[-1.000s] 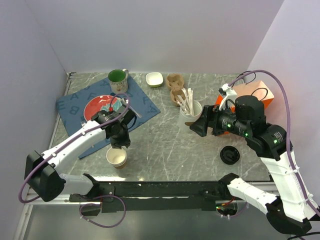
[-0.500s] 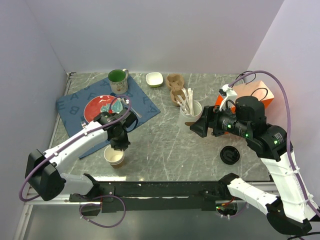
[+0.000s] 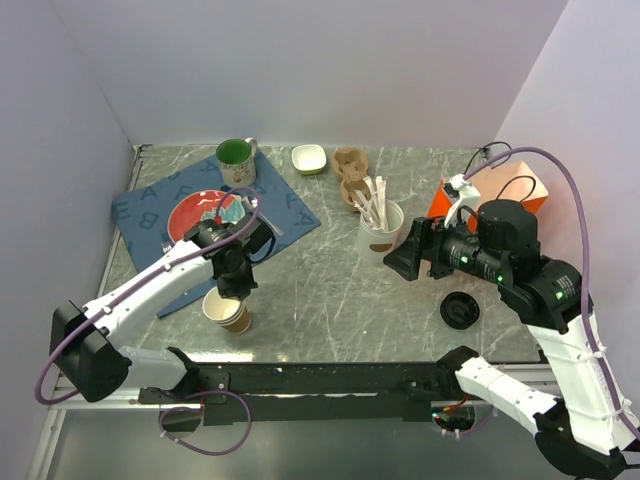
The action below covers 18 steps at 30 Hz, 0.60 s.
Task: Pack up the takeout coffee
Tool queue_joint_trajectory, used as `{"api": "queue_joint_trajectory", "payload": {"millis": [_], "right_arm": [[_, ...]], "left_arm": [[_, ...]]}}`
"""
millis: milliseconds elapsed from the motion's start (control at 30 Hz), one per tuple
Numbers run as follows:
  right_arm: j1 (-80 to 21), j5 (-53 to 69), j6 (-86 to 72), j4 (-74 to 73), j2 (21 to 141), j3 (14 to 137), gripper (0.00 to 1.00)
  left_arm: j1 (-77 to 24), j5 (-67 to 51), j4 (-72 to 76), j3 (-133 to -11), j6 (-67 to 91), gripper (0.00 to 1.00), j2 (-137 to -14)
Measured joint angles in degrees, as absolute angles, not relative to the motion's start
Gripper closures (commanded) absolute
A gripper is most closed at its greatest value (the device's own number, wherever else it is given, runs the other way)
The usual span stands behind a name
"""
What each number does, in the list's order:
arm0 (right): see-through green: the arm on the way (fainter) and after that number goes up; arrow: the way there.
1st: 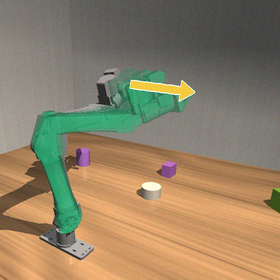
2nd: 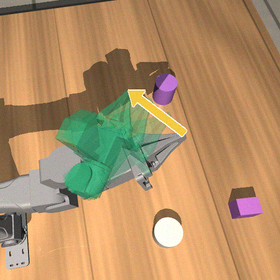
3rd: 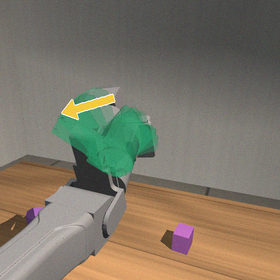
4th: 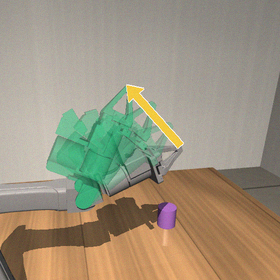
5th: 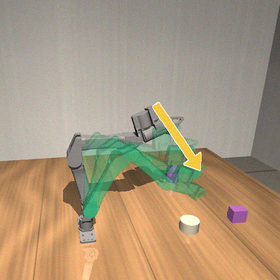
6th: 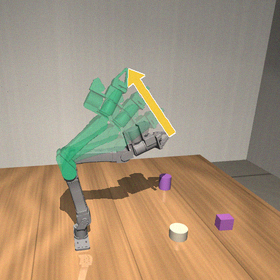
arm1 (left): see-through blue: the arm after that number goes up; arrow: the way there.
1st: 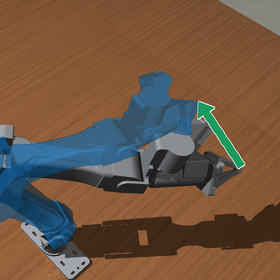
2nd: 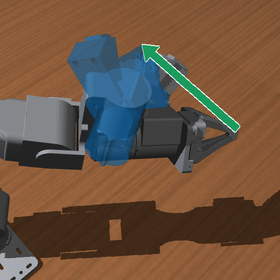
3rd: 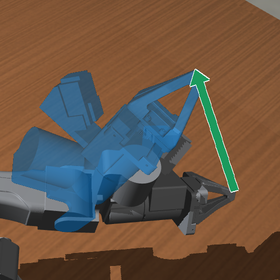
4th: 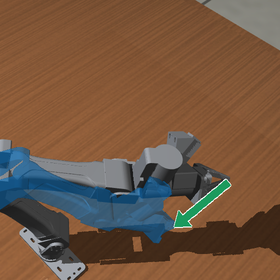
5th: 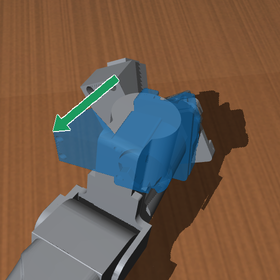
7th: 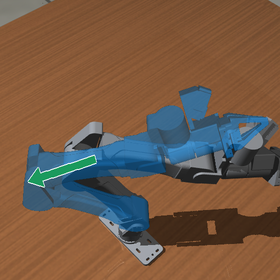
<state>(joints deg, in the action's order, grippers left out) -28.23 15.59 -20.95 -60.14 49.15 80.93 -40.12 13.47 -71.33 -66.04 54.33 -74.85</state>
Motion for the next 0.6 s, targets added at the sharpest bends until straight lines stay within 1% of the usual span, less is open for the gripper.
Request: {"api": "queue_joint_trajectory", "payload": {"millis": [233,267,333,433,467,500,533,600], "right_arm": [[-28.2,15.6,-21.0,-60.1,48.8,80.3,0.08],[-28.2,15.6,-21.0,-60.1,48.8,80.3,0.09],[-28.2,15.6,-21.1,-60.1,48.8,80.3,0.08],[-28.2,15.6,-21.1,-60.1,48.8,80.3,0.08],[-28.2,15.6,-21.1,-60.1,48.8,80.3,0.09],[-28.2,15.6,-21.0,-60.1,48.8,80.3,0.08],[-28.2,15.6,-21.0,-60.1,48.8,80.3,0.08],[-28.2,15.6,-20.9,-60.1,48.8,80.3,0.08]], "left_arm": [[-40.1,14.9,-74.1,-67.4,54.3,0.97,-74.5],[-40.1,15.1,-74.5,-67.5,54.4,0.93,-74.5],[-40.2,15.8,-75.0,-67.5,54.4,0.90,-74.5],[-40.3,16.6,-75.7,-67.5,54.8,0.92,-74.5],[-40.3,16.8,-75.8,-67.5,54.8,0.97,-74.5],[-40.4,16.8,-75.9,-67.5,54.9,0.99,-74.5],[-40.4,16.8,-76.0,-67.5,55.0,0.99,-74.5],[-40.4,16.8,-76.0,-67.5,55.0,0.96,-74.5]]}}
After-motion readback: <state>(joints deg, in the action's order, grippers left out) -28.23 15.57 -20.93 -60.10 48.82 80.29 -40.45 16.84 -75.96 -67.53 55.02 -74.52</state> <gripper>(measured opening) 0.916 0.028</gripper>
